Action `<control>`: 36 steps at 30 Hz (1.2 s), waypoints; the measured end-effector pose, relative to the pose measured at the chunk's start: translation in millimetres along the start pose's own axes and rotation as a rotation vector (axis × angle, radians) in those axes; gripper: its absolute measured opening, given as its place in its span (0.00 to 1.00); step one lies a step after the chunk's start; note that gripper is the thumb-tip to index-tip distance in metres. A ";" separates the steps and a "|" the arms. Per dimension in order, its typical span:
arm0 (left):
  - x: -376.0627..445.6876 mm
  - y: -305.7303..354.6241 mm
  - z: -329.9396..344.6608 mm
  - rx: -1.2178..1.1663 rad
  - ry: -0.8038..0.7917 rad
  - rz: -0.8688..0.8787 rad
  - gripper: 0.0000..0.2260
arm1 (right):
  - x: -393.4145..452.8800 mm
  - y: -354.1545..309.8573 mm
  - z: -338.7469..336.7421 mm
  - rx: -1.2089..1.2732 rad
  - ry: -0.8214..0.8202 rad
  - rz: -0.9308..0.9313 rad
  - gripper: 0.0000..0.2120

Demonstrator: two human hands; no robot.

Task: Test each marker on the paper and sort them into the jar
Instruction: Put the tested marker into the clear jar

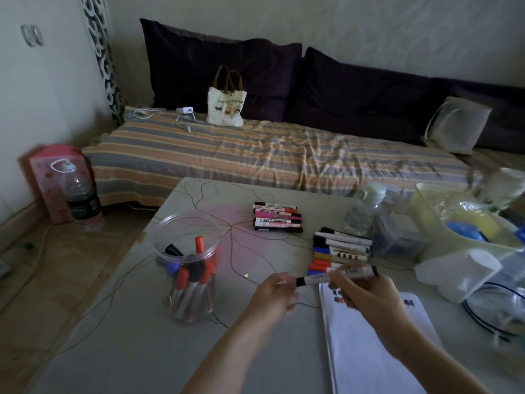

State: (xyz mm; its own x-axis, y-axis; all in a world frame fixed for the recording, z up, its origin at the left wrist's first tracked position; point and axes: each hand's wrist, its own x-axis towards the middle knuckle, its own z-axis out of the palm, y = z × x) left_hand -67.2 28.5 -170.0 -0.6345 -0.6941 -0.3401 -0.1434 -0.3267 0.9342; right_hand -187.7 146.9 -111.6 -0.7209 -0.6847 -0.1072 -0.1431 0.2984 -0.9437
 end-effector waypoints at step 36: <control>7.0 7.6 53.1 -0.544 0.315 -0.086 0.03 | -33.0 65.0 -55.4 -0.563 -0.154 -0.203 0.10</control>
State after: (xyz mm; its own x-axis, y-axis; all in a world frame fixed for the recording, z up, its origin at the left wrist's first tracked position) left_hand -113.0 55.2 -159.5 -0.3723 -0.7793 -0.5041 0.2748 -0.6114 0.7421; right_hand -210.8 225.6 -152.0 -0.5418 -0.8401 -0.0261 -0.6332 0.4284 -0.6446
